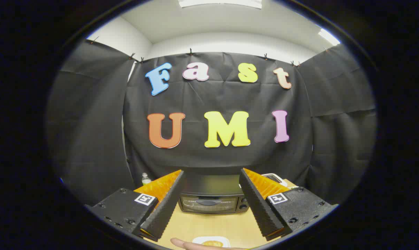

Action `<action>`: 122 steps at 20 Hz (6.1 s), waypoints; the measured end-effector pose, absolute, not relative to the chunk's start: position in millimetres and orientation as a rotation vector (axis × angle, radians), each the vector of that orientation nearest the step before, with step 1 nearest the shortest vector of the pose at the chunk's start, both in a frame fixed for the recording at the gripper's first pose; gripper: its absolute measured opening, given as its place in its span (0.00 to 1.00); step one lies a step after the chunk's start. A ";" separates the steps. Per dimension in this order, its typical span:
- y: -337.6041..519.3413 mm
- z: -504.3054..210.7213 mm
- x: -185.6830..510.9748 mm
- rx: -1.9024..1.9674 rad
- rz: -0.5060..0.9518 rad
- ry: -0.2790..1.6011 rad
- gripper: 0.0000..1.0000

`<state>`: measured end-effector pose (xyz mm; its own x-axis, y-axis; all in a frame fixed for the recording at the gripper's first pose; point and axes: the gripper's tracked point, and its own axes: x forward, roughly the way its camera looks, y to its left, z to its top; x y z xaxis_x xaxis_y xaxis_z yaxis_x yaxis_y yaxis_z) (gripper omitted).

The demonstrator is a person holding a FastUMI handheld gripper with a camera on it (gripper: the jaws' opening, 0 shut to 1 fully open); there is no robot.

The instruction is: Open the toaster oven, put the food inside, and close the toaster oven door.

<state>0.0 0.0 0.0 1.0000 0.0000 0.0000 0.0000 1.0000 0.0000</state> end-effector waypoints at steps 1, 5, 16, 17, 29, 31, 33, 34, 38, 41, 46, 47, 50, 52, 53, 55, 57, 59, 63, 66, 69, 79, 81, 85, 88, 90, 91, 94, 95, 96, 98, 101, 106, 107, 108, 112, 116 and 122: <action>2.8 -1.8 -0.3 0.003 0.006 0.004 1.00; 2.0 -2.8 -0.2 0.003 0.004 0.013 1.00; -9.1 -2.0 0.7 0.016 -0.007 0.023 1.00; -7.7 -4.3 1.8 0.017 -0.002 0.028 1.00; -21.9 -33.6 37.2 0.045 -0.047 0.064 1.00; -23.9 -45.1 49.3 0.044 -0.050 0.074 1.00; -27.0 -58.9 63.2 0.053 -0.052 0.088 1.00; -27.3 -66.8 71.0 0.054 -0.050 0.099 1.00; -34.7 -101.8 102.5 0.044 -0.059 0.145 1.00; -34.1 -132.1 125.6 0.039 -0.056 0.188 1.00; -24.0 -187.5 164.6 0.041 -0.048 0.273 1.00; -22.9 -199.1 172.7 0.037 -0.054 0.287 1.00; -16.7 -225.9 193.1 0.029 -0.059 0.331 1.00; -11.6 -234.7 203.7 0.009 -0.053 0.344 1.00; -9.7 -237.8 207.7 0.004 -0.055 0.345 1.00; -7.0 -242.4 216.0 -0.002 -0.054 0.349 1.00; -6.9 -248.6 223.0 -0.010 -0.057 0.359 1.00; -4.8 -246.9 226.9 0.010 -0.053 0.348 1.00; -9.9 -248.0 236.4 0.040 -0.062 0.370 1.00; -9.3 -249.3 238.7 0.030 -0.068 0.394 1.00; -10.9 -253.3 235.6 0.063 -0.075 0.388 1.00; -9.9 -263.5 210.7 0.122 -0.037 0.408 1.00; -8.3 -265.0 206.5 0.123 -0.025 0.411 1.00; -9.2 -269.5 196.0 0.089 -0.014 0.437 1.00; -8.6 -273.7 186.1 0.072 -0.027 0.473 1.00; -8.3 -278.4 176.9 0.056 -0.032 0.489 1.00; -8.0 -281.3 170.8 0.049 -0.035 0.495 1.00; -8.0 -293.9 154.2 0.024 -0.054 0.516 1.00; -7.0 -300.5 147.9 0.015 -0.059 0.526 1.00; -6.5 -304.7 141.8 0.010 -0.061 0.531 1.00; -5.1 -319.0 131.7 -0.016 -0.055 0.561 1.00; -5.0 -332.1 118.2 -0.020 -0.053 0.578 1.00; -4.7 -371.1 101.9 -0.034 -0.049 0.643 1.00; -3.7 -376.8 99.7 -0.028 -0.049 0.655 1.00; -4.6 -383.0 99.1 -0.019 -0.049 0.669 1.00; -5.0 -384.3 99.2 0.010 -0.028 0.657 1.00; -10.2 -364.9 91.1 -0.017 -0.013 0.605 1.00; -1.8 -327.7 51.2 0.007 0.044 0.536 1.00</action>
<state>51.2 -1.8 -327.7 0.8588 0.0437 -0.5105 -0.0398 0.9990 0.0185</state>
